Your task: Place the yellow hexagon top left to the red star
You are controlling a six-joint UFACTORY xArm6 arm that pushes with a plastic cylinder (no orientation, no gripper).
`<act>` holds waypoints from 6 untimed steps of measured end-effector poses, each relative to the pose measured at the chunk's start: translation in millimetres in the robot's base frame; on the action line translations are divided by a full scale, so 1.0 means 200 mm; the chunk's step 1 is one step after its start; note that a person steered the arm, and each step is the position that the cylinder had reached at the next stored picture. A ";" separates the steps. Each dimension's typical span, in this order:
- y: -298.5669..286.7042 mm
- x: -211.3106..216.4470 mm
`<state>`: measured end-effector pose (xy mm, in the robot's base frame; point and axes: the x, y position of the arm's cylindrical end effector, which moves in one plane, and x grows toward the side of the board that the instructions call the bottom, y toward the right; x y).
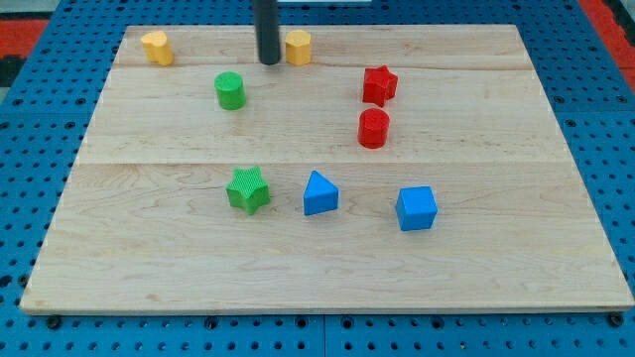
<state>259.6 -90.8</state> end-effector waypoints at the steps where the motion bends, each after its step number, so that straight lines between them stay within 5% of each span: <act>1: -0.12 -0.09; 6: 0.33 -0.15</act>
